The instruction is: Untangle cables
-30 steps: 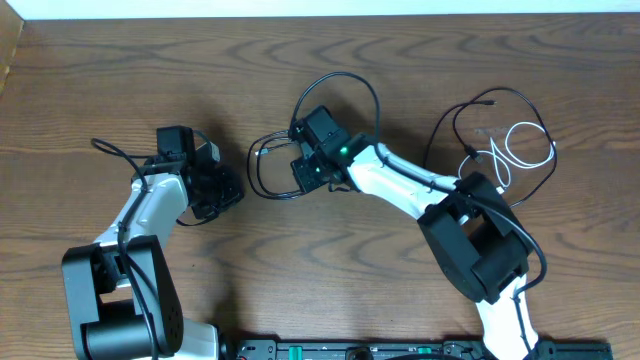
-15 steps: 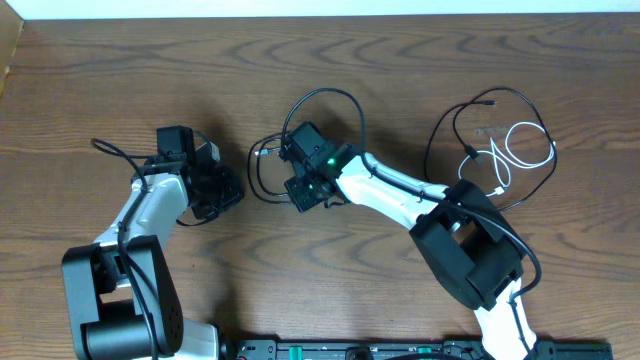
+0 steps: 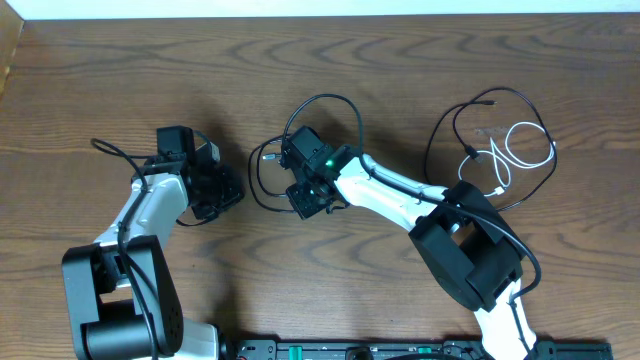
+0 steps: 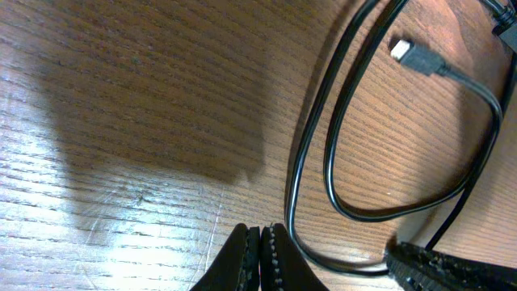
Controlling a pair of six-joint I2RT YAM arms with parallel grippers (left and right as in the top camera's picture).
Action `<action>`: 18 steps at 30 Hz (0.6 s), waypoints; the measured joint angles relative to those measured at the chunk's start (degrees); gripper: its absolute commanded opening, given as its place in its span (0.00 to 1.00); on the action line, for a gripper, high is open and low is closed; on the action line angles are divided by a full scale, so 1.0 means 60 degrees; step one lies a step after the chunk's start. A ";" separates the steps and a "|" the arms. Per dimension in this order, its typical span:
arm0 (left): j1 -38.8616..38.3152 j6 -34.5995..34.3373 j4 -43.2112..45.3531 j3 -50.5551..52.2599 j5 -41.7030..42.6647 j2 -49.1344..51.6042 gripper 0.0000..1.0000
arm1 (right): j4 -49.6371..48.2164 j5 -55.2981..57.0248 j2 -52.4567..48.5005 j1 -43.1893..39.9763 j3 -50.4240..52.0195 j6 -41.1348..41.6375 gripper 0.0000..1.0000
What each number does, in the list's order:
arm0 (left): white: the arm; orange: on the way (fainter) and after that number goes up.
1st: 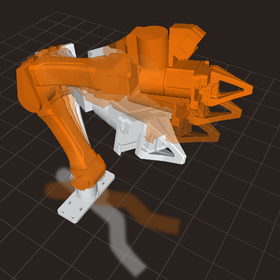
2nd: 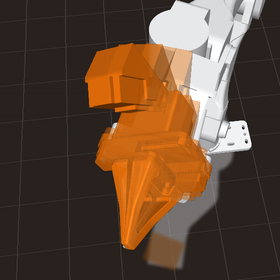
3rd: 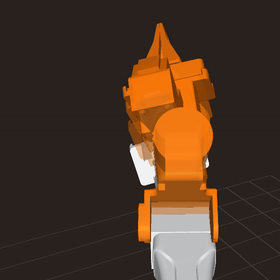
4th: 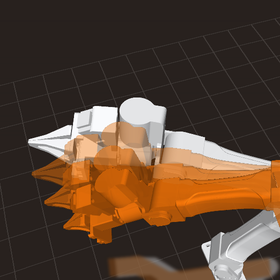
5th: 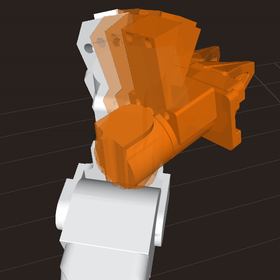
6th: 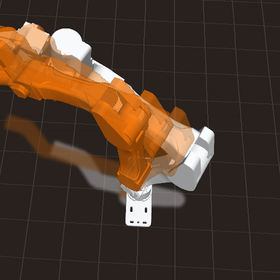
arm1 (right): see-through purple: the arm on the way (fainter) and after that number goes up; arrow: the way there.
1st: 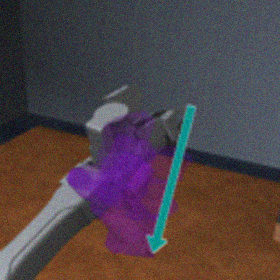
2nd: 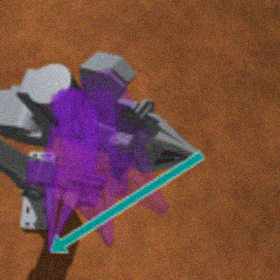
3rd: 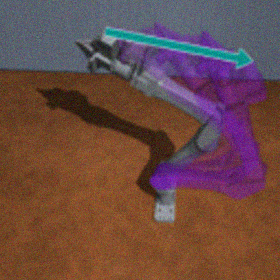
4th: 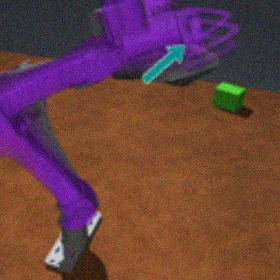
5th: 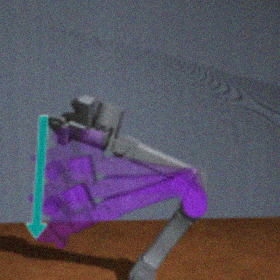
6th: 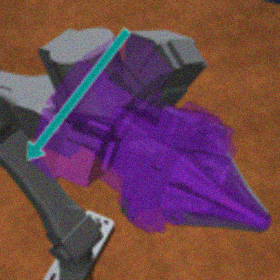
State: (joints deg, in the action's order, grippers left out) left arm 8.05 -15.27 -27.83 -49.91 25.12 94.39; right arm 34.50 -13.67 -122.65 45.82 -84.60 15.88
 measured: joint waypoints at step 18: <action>0.0000 0.0000 0.0000 0.0000 -0.0004 0.0000 0.08 | 0.3410 -0.0066 -0.0025 -0.1872 -0.1282 -0.0310 0.31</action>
State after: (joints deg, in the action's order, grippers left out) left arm 8.05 -15.27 -27.83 -49.91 25.10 94.39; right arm 54.96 -14.06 -122.80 34.59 -92.29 14.02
